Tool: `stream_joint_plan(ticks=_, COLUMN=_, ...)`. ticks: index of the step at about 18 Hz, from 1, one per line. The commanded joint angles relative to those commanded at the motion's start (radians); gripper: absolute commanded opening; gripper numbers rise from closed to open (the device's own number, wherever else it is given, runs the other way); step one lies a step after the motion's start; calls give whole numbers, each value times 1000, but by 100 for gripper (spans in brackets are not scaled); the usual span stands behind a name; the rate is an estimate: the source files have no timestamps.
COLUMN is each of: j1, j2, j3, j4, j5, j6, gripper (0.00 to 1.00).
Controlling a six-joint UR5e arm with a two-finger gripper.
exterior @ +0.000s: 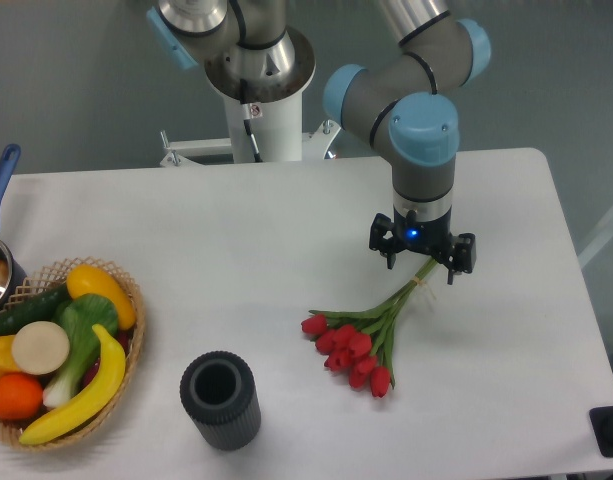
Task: Pick up the flowers from the table
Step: 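Lower the open gripper down onto the tulip stems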
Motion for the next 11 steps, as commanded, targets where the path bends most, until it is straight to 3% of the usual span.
stream_joint_plan(ticks=3, j1=-3, j2=-9, j3=-22, j4=26, j5=-3, j6=8, gripper=100)
stream_joint_plan(ticks=11, j1=-55, j2=-118, j3=7, j4=29, j5=-3, j6=17, gripper=100)
